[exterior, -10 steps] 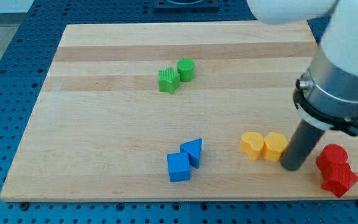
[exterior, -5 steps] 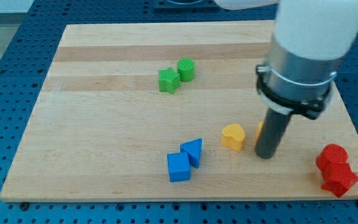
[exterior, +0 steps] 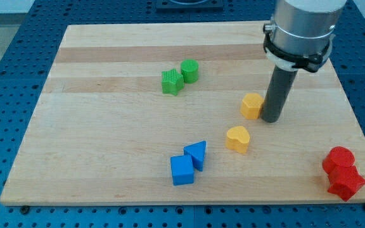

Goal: Move the yellow blocks to the top right of the blue blocks

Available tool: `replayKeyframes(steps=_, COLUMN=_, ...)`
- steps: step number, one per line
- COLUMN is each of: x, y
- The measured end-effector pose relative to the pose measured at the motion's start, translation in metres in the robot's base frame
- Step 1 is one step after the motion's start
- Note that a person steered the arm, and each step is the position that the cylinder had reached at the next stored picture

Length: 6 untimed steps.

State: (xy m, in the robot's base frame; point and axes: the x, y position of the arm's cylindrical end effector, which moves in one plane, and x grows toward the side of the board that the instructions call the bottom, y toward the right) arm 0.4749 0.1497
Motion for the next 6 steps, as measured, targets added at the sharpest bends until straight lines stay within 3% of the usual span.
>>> replayKeyframes(steps=1, x=-0.053, y=0.021)
replayKeyframes(steps=2, x=-0.072, y=0.012)
replayKeyframes(steps=6, x=-0.018, y=-0.058)
